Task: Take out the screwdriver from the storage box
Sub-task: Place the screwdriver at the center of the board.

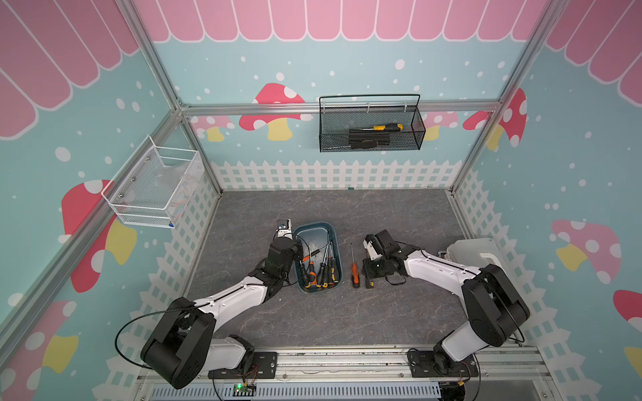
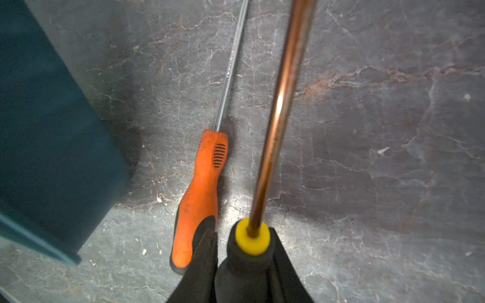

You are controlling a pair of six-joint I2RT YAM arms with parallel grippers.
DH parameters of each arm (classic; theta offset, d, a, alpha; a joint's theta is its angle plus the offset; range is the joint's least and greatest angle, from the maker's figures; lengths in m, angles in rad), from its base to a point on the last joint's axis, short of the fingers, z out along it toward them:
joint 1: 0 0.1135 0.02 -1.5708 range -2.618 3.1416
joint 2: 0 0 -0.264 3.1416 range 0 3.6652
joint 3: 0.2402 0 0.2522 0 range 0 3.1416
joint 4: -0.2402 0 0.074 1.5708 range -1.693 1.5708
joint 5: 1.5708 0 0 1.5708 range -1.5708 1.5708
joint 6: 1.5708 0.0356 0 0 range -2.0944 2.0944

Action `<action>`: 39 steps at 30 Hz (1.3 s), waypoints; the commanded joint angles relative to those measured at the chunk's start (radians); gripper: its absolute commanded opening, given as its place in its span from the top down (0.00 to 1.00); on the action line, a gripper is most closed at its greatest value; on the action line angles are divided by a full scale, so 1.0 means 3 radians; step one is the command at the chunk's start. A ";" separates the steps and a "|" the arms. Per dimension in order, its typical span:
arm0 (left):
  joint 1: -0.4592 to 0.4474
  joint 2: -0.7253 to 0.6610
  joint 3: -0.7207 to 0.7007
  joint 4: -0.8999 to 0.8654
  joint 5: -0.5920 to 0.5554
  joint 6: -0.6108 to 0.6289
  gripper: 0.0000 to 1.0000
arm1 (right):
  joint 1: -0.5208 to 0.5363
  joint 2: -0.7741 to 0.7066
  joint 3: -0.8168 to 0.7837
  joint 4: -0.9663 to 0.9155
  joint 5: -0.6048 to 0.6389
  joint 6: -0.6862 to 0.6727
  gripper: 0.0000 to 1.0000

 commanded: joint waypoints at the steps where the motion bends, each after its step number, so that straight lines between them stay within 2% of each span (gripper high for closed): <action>1: -0.0013 0.0045 -0.0054 -0.0049 -0.0066 0.0097 1.00 | -0.0024 0.0084 0.0092 0.0103 0.0061 -0.0042 1.00; 24: -0.0048 0.0021 -0.0080 -0.0047 -0.0142 0.0075 1.00 | -0.0181 0.0469 0.0204 0.0300 -0.0153 0.0001 1.00; 32: -0.0059 0.0041 -0.0080 -0.0040 -0.0163 0.0068 1.00 | -0.0221 0.0516 0.0204 0.0281 -0.0197 0.0007 0.81; 39: -0.0069 0.0041 -0.0075 -0.0045 -0.0187 0.0069 1.00 | -0.0239 0.0539 0.0207 0.0276 -0.0227 0.0003 0.74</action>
